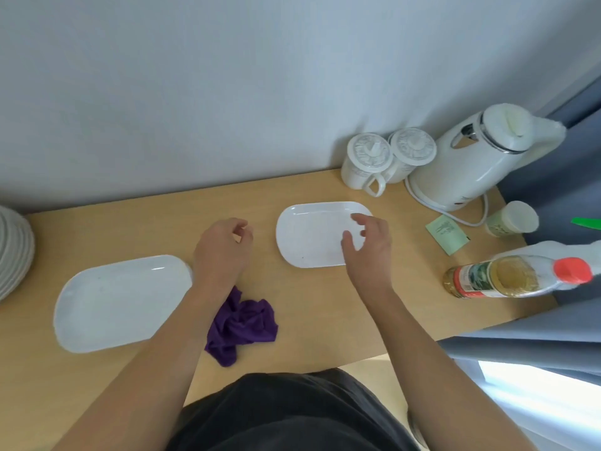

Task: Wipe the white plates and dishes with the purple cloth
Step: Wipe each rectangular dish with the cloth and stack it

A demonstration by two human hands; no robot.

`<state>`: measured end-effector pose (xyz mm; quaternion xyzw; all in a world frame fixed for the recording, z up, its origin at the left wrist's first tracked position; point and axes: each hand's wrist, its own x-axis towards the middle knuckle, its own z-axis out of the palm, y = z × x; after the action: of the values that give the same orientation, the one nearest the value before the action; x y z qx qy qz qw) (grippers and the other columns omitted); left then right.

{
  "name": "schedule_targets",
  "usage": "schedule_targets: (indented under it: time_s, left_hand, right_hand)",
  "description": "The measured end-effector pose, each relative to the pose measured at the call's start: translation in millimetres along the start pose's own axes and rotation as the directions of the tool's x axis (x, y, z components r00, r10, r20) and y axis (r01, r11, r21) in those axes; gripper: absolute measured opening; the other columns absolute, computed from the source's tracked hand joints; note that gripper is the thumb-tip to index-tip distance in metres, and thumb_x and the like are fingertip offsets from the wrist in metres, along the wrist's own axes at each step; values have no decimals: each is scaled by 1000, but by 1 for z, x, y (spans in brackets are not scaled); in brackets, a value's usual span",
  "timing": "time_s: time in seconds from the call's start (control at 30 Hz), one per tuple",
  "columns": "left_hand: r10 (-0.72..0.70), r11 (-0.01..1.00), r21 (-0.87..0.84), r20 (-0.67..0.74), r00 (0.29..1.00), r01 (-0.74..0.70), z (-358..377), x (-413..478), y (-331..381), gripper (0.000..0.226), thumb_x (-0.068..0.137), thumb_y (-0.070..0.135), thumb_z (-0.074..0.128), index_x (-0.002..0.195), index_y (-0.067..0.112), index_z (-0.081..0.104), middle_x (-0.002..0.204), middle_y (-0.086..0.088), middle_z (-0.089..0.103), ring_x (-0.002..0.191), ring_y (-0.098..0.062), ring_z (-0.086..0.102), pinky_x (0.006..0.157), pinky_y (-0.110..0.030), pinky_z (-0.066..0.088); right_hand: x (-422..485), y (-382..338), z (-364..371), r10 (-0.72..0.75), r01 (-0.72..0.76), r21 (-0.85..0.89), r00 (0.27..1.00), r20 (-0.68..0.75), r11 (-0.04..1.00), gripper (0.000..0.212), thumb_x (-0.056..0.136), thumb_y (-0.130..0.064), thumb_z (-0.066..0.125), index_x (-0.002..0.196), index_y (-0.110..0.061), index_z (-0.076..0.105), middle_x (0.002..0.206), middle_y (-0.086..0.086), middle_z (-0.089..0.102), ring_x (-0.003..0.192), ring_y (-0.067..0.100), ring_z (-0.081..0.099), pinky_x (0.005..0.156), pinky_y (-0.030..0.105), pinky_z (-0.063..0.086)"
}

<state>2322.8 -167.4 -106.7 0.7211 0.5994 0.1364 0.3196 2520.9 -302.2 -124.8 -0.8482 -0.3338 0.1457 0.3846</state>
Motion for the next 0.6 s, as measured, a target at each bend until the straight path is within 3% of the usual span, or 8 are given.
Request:
schedule_targets:
  time_s: [0.1,0.17,0.23,0.3,0.37,0.43,0.5,0.6]
  left_hand:
    - [57,998,3,-59,997,-57,-27,-6,-16,23,96,29,55,112,22,70,102,11,67,86,-13,60,80,-31,48]
    - [85,996,9,-75,994,-85,-40,-11,-27,21,95,26,55,109,22,70,103,9,67,86,-14,60,81,-34,50]
    - [95,995,11,-67,993,-95,-49,-16,-37,19,95,25,56,107,21,70,103,8,67,86,-14,60,81,-35,50]
    - [104,994,18,-51,993,-104,-55,-19,-47,19,95,24,56,106,21,71,103,7,67,86,-15,61,81,-35,50]
    - [116,993,22,-42,992,-115,-60,-21,-53,18,95,23,56,105,21,71,102,6,67,87,-15,61,81,-36,51]
    - [127,992,27,-30,992,-126,-63,-22,-55,18,96,23,55,105,20,71,102,6,67,87,-14,61,82,-37,52]
    - [150,988,27,-13,989,-150,-63,-21,-56,18,96,22,55,105,19,71,101,6,68,86,-14,61,82,-37,52]
    - [171,985,19,4,985,-171,-59,-17,-52,17,95,23,56,103,21,71,100,7,68,85,-14,62,81,-37,52]
  right_hand:
    - [-28,-40,26,-101,73,120,965,244,990,23,94,-13,62,116,-18,64,115,-4,60,92,13,60,84,29,49]
    - [-52,-58,47,-188,139,142,880,437,980,21,94,-15,62,114,-17,67,113,-2,62,93,13,60,86,29,48]
    - [-75,-69,67,-249,237,99,764,595,966,30,94,-24,63,123,-17,63,120,-1,58,104,14,57,94,31,47]
    - [-93,-75,82,-239,296,39,680,694,955,56,89,-43,67,139,-23,50,133,-1,50,117,18,50,102,36,46]
    - [-106,-74,94,-213,351,-32,634,744,936,86,81,-59,70,152,-29,32,146,0,38,128,22,42,107,40,42]
    - [-113,-70,103,-207,473,-143,612,764,870,100,76,-64,71,156,-32,20,154,1,27,131,26,37,108,43,40]
    - [-115,-64,109,-216,537,-197,610,763,820,94,79,-54,73,155,-30,23,156,3,24,128,31,40,104,46,42]
    - [-112,-58,109,-244,420,-67,643,726,905,67,81,-26,73,143,-22,47,145,3,40,113,30,53,95,43,48]
